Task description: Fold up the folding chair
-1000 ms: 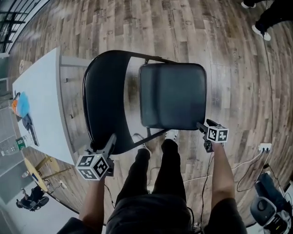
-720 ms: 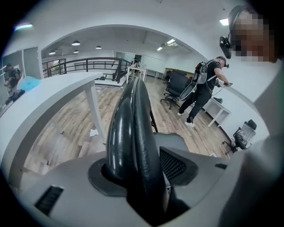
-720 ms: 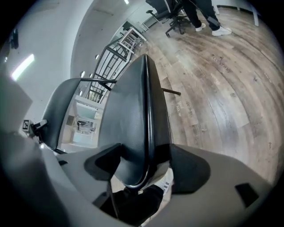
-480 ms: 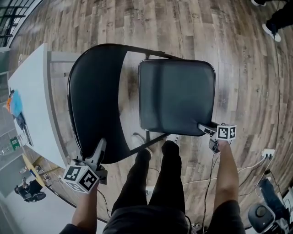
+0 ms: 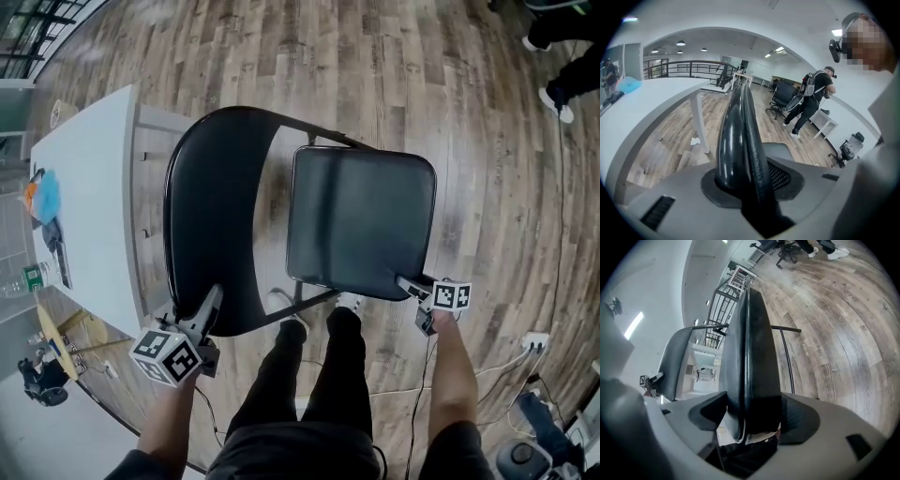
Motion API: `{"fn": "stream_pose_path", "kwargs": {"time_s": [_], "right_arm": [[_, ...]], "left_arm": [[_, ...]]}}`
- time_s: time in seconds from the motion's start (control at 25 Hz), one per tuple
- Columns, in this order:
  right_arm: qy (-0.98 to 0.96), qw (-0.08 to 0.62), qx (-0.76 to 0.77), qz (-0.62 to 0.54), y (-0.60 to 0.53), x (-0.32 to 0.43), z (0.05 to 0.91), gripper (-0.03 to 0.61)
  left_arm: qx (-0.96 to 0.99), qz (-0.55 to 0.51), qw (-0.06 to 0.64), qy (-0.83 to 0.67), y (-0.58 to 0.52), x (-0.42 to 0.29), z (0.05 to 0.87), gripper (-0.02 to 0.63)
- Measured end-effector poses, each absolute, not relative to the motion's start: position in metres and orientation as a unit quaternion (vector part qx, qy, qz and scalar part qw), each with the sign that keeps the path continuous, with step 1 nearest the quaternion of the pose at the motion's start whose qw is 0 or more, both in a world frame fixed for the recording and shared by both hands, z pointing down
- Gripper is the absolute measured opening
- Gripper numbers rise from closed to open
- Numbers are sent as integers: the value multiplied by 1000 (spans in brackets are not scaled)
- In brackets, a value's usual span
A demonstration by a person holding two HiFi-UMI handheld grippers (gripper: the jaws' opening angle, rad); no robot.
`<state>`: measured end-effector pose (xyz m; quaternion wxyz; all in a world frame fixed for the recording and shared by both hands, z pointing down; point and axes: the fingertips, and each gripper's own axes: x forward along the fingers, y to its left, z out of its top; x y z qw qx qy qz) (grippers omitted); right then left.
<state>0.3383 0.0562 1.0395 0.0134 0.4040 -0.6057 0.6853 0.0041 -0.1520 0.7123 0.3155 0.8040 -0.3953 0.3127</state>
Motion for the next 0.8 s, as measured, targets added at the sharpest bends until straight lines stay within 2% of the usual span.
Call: {"fn": "stream_pose_path", "kwargs": {"time_s": [0.48, 0.8], "right_arm": [[-657, 86, 333, 671, 39, 262, 904, 328], [-698, 32, 323, 638, -15, 161, 798, 328]], "left_arm": [[822, 269, 313, -393, -159, -5, 625, 77], [823, 253, 296, -412, -178, -57, 568, 72]]}}
